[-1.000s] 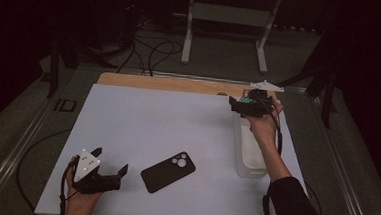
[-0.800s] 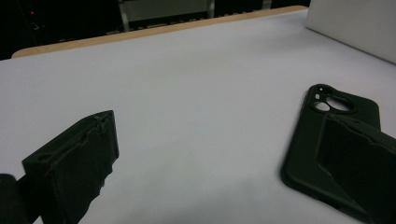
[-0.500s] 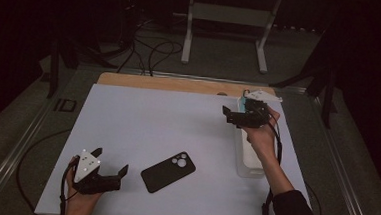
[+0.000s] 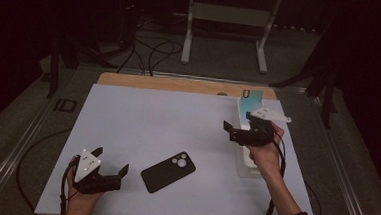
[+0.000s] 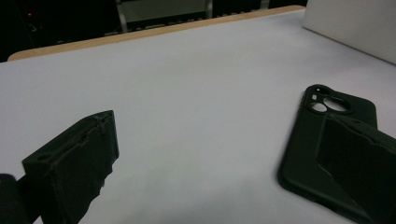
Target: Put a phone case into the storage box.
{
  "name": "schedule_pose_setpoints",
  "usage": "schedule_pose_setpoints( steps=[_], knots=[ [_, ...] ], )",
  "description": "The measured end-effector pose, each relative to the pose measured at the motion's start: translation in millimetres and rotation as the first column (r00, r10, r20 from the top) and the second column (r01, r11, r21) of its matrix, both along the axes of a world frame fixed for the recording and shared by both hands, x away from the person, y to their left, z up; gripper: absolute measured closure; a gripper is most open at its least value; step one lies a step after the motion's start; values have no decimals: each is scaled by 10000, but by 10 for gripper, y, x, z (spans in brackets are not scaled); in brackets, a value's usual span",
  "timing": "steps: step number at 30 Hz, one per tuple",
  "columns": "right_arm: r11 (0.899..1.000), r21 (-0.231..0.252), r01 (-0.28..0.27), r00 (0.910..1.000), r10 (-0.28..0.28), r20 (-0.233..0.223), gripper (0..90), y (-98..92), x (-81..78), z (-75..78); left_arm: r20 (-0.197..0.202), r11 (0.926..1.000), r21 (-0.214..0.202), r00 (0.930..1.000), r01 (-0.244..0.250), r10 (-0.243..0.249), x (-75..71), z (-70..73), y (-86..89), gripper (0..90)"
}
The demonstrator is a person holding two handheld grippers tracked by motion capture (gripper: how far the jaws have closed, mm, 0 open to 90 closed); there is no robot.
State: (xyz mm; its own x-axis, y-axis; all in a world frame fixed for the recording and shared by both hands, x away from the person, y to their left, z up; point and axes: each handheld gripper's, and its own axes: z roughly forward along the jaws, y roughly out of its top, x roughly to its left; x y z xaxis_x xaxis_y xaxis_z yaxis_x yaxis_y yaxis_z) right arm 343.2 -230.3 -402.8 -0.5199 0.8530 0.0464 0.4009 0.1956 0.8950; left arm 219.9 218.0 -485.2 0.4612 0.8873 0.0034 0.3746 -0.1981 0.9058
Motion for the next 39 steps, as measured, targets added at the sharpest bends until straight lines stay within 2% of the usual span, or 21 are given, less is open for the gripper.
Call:
schedule_pose_setpoints(
  steps=[1, 2, 3, 5, 7, 10, 12, 16, 19, 22, 27, 28, 30, 39],
  knots=[
    [10000, 0, 0, 10000, 0, 0, 86, 0, 0, 0, 0, 10000, 0, 10000, 0, 0, 0, 0, 0, 0],
    [9999, -98, -65, 10000, 65, 0, 86, -19, -81, -42, -6, 10000, 41, 10000, 36, -36, 2, -4, -10, 0],
    [9999, -98, -65, 10000, 65, 0, 86, -19, -81, -42, -6, 10000, 41, 10000, 36, -36, 2, -4, -10, 0],
    [9999, -144, -24, 10000, 24, -31, 86, -53, -192, -113, -20, 10000, 38, 10000, 38, -38, 3, -6, -12, 0],
    [10000, -39, -12, 10000, 12, -34, 86, -68, -224, -134, -4, 10000, 28, 10000, 35, -35, -1, -2, -12, 0],
    [9999, 120, 8, 10000, -8, -3, 86, -116, -366, -223, 3, 10000, 7, 10000, 27, -27, -2, -1, -10, 0],
    [9999, 151, 36, 9998, -39, 199, 86, -142, -447, -265, -14, 10000, 13, 10000, 41, -41, -1, -3, -13, 0],
    [9991, 428, -57, 9995, 44, 304, 87, -182, -597, -336, -17, 10000, -44, 10000, 76, -76, 0, 1, -21, 0],
    [9988, 464, -145, 9994, 131, 313, 87, -195, -667, -384, -23, 9999, -45, 9999, 111, -111, 1, 7, -24, 0],
    [9993, 329, -196, 9983, 178, 550, 87, -204, -775, -453, -7, 9999, -48, 9999, 155, -155, 6, 16, -29, 0],
    [9986, 402, -344, 9974, 317, 651, 87, -221, -839, -493, 38, 9998, -47, 9998, 187, -187, 9, 30, -36, 0],
    [9990, 287, -335, 9960, 310, 836, 87, -234, -884, -514, 38, 9998, -52, 9998, 210, -209, 10, 35, -37, 0],
    [9987, 361, -361, 9951, 326, 929, 87, -254, -917, -526, 76, 9997, -64, 9997, 233, -232, 14, 43, -41, 0],
    [9989, 417, -223, 9953, 182, 952, 87, -340, -1037, -633, 120, 9987, 32, 9986, 514, -514, 11, 100, -80, 0]
  ],
)
